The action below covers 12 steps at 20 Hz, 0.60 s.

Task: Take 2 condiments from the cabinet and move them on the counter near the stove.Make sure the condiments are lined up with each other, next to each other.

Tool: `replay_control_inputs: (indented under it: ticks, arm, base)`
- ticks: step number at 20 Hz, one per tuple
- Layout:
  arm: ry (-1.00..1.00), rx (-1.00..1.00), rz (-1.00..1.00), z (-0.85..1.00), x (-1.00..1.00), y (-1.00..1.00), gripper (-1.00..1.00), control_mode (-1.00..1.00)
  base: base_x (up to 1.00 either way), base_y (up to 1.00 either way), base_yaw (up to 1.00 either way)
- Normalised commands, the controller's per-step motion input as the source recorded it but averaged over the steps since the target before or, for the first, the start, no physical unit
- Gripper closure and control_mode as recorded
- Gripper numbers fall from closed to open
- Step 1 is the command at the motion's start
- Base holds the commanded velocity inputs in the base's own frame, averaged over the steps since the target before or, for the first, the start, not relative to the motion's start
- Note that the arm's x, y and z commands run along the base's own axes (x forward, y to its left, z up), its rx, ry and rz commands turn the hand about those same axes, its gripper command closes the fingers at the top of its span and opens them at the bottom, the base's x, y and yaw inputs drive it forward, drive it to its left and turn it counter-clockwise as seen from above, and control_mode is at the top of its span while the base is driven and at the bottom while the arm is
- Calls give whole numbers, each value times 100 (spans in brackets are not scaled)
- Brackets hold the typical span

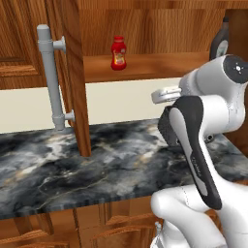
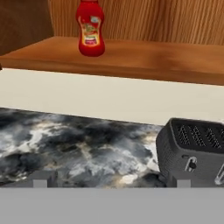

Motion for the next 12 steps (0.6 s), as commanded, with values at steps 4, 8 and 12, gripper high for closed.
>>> replay_control_inputs:
  ticks: [4,8,12]
  arm:
    - [-13,0,0,64,0,6,-100,-100]
    - [-9,0,0,48,3,6,-100,-100]
    - [-7,0,0,41,14,3,-100,-100]
  base:
    - [0,0,0]
    - [0,0,0]
    - [0,0,0]
